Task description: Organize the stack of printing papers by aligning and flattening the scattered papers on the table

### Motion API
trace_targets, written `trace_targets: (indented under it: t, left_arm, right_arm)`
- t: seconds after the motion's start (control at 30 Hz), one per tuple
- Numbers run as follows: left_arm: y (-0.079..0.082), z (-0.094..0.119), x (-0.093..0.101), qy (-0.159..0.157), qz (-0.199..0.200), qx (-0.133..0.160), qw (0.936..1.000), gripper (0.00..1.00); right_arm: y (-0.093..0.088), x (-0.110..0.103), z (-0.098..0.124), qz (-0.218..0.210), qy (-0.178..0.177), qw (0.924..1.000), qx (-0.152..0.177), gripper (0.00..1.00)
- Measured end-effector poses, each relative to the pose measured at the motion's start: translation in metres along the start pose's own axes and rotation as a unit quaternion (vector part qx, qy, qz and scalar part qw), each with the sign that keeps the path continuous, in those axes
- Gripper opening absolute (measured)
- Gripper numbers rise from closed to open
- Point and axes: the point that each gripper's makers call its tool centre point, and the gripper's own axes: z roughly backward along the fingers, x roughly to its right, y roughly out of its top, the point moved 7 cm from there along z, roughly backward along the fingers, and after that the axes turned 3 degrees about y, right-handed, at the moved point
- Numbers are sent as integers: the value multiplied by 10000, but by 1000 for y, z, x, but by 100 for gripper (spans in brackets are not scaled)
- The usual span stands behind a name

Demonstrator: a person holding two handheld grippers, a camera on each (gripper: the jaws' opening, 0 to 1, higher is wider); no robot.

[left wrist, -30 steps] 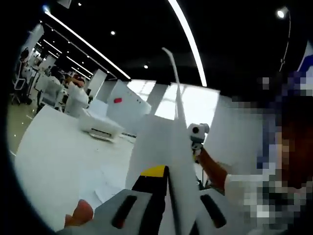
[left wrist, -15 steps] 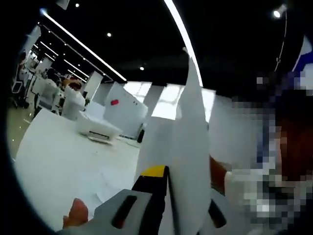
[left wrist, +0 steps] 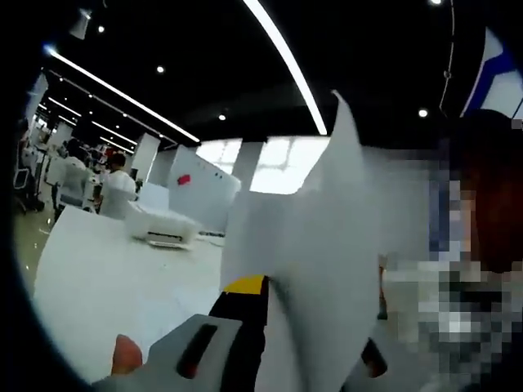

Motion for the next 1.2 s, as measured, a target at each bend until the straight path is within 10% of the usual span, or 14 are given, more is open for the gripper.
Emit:
trace_targets:
  t: [0.73,0.87,1.07,1.2]
  left_arm:
    - [-1,-3,-2,18,28,56,10000,19]
    - [-3,-3,0,30,148,116,9998,6]
    - [3,2,2,-1,199,425,9989,6]
    - [5,3,3,-57,224,539,9983,6]
  right_arm:
    - [12,-28,-28,940,687,9929,230,0]
    - [10,-23,-36,912,600,9938,214,0]
    - [-4,-11,-25,361,299,9980,434,33]
    - [-13,-10,-9,109,170,9928,1183,45]
